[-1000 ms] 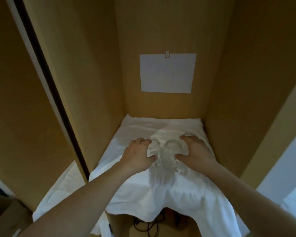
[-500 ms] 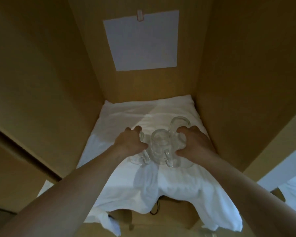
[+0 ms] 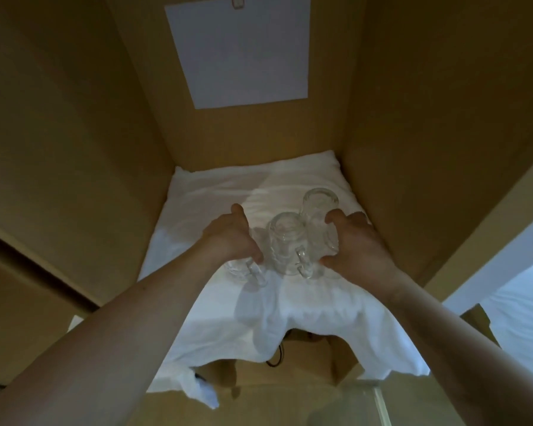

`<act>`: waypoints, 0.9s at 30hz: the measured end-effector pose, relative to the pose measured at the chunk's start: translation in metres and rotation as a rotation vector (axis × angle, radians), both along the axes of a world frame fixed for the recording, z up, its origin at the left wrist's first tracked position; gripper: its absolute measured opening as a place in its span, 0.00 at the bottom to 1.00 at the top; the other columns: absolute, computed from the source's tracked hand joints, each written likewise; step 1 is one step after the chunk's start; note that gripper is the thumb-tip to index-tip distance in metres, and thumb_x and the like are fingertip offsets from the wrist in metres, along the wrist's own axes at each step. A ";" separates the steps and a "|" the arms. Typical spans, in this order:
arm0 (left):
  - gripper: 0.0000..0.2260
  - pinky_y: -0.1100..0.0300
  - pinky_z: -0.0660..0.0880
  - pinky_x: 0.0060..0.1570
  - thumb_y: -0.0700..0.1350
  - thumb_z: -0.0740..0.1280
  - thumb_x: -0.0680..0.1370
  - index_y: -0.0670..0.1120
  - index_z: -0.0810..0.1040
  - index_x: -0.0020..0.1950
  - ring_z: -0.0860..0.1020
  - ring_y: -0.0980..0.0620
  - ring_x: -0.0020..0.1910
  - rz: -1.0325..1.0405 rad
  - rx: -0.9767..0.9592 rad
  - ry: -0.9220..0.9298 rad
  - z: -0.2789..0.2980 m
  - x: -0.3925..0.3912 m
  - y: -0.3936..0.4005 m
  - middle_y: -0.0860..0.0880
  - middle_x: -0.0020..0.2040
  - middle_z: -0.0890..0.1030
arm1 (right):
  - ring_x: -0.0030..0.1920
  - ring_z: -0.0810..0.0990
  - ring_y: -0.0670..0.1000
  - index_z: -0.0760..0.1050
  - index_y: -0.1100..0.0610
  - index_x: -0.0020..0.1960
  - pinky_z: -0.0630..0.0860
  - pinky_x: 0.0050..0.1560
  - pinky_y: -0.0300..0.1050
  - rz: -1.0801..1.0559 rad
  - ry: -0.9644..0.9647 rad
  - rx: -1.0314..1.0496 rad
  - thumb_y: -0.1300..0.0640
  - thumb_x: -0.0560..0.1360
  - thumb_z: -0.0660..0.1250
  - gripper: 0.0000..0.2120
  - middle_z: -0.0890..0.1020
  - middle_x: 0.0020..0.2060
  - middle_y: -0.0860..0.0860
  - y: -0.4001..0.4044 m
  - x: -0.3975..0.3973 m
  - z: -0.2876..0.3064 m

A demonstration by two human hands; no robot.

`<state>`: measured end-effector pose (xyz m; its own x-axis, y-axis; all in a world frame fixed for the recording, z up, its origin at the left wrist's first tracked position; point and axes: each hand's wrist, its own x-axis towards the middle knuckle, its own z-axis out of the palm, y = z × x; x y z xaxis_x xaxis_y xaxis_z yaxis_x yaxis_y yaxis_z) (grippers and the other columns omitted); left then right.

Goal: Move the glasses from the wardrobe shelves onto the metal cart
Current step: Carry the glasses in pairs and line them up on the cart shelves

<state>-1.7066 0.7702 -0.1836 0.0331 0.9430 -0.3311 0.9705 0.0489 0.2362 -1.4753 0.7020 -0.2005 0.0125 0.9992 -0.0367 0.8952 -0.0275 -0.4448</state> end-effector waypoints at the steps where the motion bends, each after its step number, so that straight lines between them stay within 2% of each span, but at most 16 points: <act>1: 0.49 0.54 0.74 0.42 0.57 0.84 0.60 0.43 0.59 0.69 0.78 0.42 0.57 -0.014 0.015 0.010 0.002 -0.003 -0.004 0.45 0.57 0.76 | 0.50 0.74 0.54 0.63 0.46 0.67 0.72 0.47 0.43 -0.032 -0.007 0.008 0.51 0.69 0.78 0.33 0.68 0.54 0.52 -0.006 -0.001 -0.001; 4: 0.53 0.53 0.75 0.47 0.58 0.86 0.57 0.43 0.58 0.71 0.76 0.40 0.62 -0.035 0.022 0.024 0.005 -0.015 -0.020 0.42 0.63 0.74 | 0.46 0.75 0.55 0.60 0.47 0.66 0.73 0.41 0.44 -0.146 -0.075 0.015 0.50 0.68 0.79 0.35 0.70 0.54 0.54 -0.027 -0.007 0.002; 6: 0.56 0.52 0.77 0.51 0.58 0.86 0.57 0.42 0.58 0.74 0.74 0.40 0.65 -0.041 -0.013 0.003 0.005 -0.027 -0.032 0.40 0.67 0.72 | 0.46 0.75 0.56 0.61 0.50 0.67 0.74 0.40 0.46 -0.235 -0.122 -0.008 0.50 0.68 0.79 0.36 0.70 0.55 0.56 -0.042 -0.014 0.006; 10: 0.44 0.57 0.71 0.38 0.58 0.85 0.59 0.42 0.68 0.66 0.77 0.44 0.59 -0.004 -0.022 -0.064 0.003 -0.055 -0.060 0.44 0.62 0.76 | 0.50 0.73 0.58 0.65 0.56 0.67 0.78 0.47 0.49 -0.388 -0.106 -0.052 0.49 0.68 0.79 0.34 0.66 0.56 0.57 -0.074 -0.031 0.007; 14: 0.40 0.57 0.70 0.38 0.61 0.84 0.57 0.44 0.72 0.60 0.78 0.45 0.55 0.028 0.100 -0.188 0.006 -0.075 -0.091 0.47 0.58 0.78 | 0.59 0.74 0.60 0.66 0.58 0.71 0.73 0.51 0.48 -0.531 0.074 0.074 0.47 0.70 0.78 0.37 0.66 0.63 0.57 -0.110 -0.049 0.010; 16: 0.40 0.56 0.70 0.38 0.61 0.84 0.58 0.44 0.72 0.61 0.78 0.45 0.56 0.021 0.149 -0.275 0.015 -0.079 -0.105 0.47 0.58 0.78 | 0.58 0.74 0.60 0.67 0.58 0.69 0.70 0.51 0.46 -0.581 0.124 0.172 0.46 0.69 0.78 0.36 0.67 0.63 0.57 -0.129 -0.057 0.017; 18: 0.41 0.55 0.75 0.43 0.60 0.84 0.58 0.45 0.71 0.64 0.77 0.44 0.58 0.023 0.196 -0.385 0.024 -0.081 -0.118 0.47 0.59 0.78 | 0.59 0.74 0.59 0.67 0.58 0.70 0.69 0.52 0.46 -0.633 0.177 0.246 0.45 0.69 0.78 0.37 0.66 0.64 0.57 -0.146 -0.066 0.022; 20: 0.43 0.52 0.79 0.52 0.58 0.84 0.58 0.46 0.69 0.66 0.77 0.44 0.60 0.007 0.230 -0.526 0.031 -0.081 -0.132 0.49 0.60 0.77 | 0.64 0.72 0.59 0.64 0.57 0.75 0.71 0.60 0.50 -0.694 0.231 0.304 0.44 0.68 0.79 0.42 0.66 0.67 0.56 -0.166 -0.074 0.030; 22: 0.45 0.49 0.80 0.55 0.57 0.84 0.57 0.48 0.69 0.69 0.76 0.46 0.60 -0.011 0.240 -0.678 0.036 -0.077 -0.142 0.52 0.60 0.76 | 0.67 0.71 0.58 0.63 0.55 0.77 0.70 0.66 0.53 -0.742 0.298 0.354 0.44 0.68 0.79 0.44 0.65 0.70 0.54 -0.181 -0.078 0.036; 25: 0.39 0.55 0.79 0.50 0.54 0.85 0.59 0.50 0.71 0.63 0.78 0.53 0.53 -0.048 0.210 -0.909 0.046 -0.065 -0.161 0.54 0.57 0.77 | 0.65 0.74 0.57 0.67 0.54 0.74 0.72 0.65 0.53 -0.807 0.395 0.466 0.44 0.66 0.81 0.42 0.68 0.68 0.53 -0.213 -0.078 0.047; 27: 0.34 0.61 0.75 0.43 0.52 0.85 0.61 0.52 0.69 0.59 0.76 0.59 0.49 -0.103 0.184 -1.021 0.054 -0.051 -0.174 0.56 0.53 0.76 | 0.60 0.75 0.54 0.68 0.53 0.73 0.73 0.61 0.48 -0.841 0.448 0.535 0.43 0.65 0.81 0.42 0.69 0.66 0.53 -0.230 -0.069 0.055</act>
<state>-1.7573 0.5960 -0.1294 0.2996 0.9529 0.0479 0.3027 -0.1426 0.9424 -1.5448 0.4716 -0.1458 0.7927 0.5653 0.2281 0.4340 -0.2607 -0.8624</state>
